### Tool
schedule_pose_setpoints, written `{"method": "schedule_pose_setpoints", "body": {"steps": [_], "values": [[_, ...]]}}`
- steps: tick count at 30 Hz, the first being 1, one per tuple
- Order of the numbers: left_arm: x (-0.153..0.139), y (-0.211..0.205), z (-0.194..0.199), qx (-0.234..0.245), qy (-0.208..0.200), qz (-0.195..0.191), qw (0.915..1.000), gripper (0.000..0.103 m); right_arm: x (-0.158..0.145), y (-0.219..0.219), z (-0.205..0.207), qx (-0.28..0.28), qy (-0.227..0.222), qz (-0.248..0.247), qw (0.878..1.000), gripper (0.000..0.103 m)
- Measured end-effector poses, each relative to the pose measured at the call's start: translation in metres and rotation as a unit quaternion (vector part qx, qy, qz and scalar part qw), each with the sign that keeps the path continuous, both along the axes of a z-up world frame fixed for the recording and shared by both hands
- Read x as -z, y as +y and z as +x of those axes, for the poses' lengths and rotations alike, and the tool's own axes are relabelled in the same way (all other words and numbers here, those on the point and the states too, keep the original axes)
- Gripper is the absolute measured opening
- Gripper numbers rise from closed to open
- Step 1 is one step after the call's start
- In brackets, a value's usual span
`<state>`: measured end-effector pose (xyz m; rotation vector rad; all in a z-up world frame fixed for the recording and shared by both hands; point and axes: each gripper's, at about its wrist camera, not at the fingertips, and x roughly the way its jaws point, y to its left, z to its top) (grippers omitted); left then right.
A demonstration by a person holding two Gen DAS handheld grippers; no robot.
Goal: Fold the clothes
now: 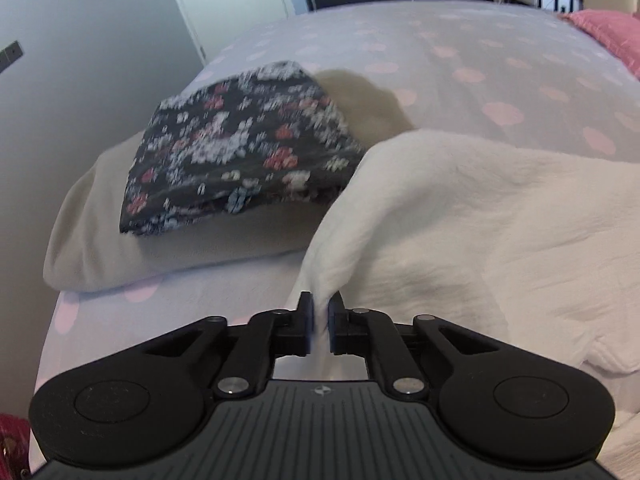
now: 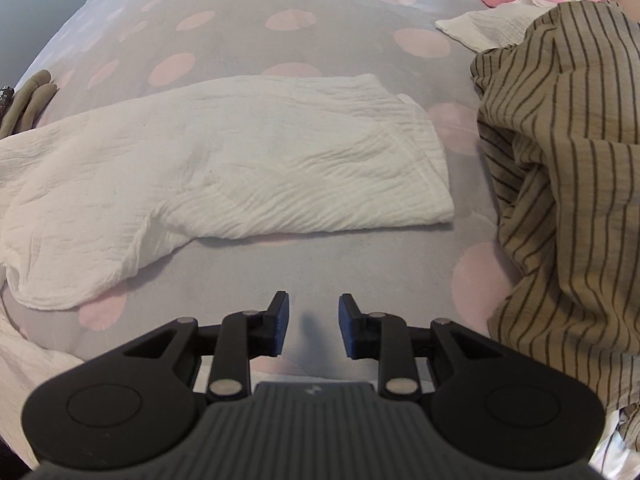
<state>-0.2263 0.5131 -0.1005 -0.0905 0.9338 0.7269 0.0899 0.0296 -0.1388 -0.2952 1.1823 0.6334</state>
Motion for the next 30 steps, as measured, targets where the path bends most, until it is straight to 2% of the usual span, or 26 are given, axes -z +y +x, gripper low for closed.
{"method": "schedule_pose_setpoints", "body": {"steps": [3,7,12,18,20,21,24,26,28,30], "values": [[-0.009,-0.015,-0.003,0.032,-0.013,0.009,0.9994,0.002,0.004,0.002,-0.001,-0.006,0.003,-0.015,1.0,0.03],[-0.01,-0.04,-0.003,0.084,-0.001,-0.017,0.9963,0.002,0.009,-0.003,0.0,-0.001,0.022,-0.021,1.0,0.031],[0.009,-0.08,0.006,0.163,0.035,-0.043,0.9851,0.002,0.017,-0.008,0.0,0.005,0.038,-0.023,0.999,0.031],[0.049,-0.105,0.008,0.198,0.077,-0.074,0.9744,0.003,0.02,-0.009,-0.002,0.0,0.031,-0.031,0.999,0.032],[0.056,-0.113,0.007,0.215,0.096,-0.071,0.9694,0.008,0.021,-0.01,-0.002,0.001,0.031,-0.034,0.999,0.032],[0.057,-0.116,0.005,0.224,0.102,-0.069,0.9667,0.014,0.021,-0.01,-0.001,0.002,0.031,-0.035,0.999,0.032],[0.041,-0.118,-0.003,0.252,0.075,-0.102,0.9594,0.028,0.023,-0.011,0.0,0.005,0.03,-0.039,0.999,0.033],[0.021,-0.115,-0.011,0.268,0.036,-0.124,0.9547,0.028,0.024,-0.012,0.001,0.007,0.031,-0.04,0.999,0.033],[-0.001,-0.105,-0.017,0.255,-0.011,-0.127,0.9586,0.033,0.024,-0.013,0.001,0.01,0.032,-0.039,0.999,0.034],[-0.016,-0.086,-0.02,0.213,-0.046,-0.117,0.9689,0.037,0.025,-0.014,0.001,0.01,0.035,-0.037,0.999,0.034]]}}
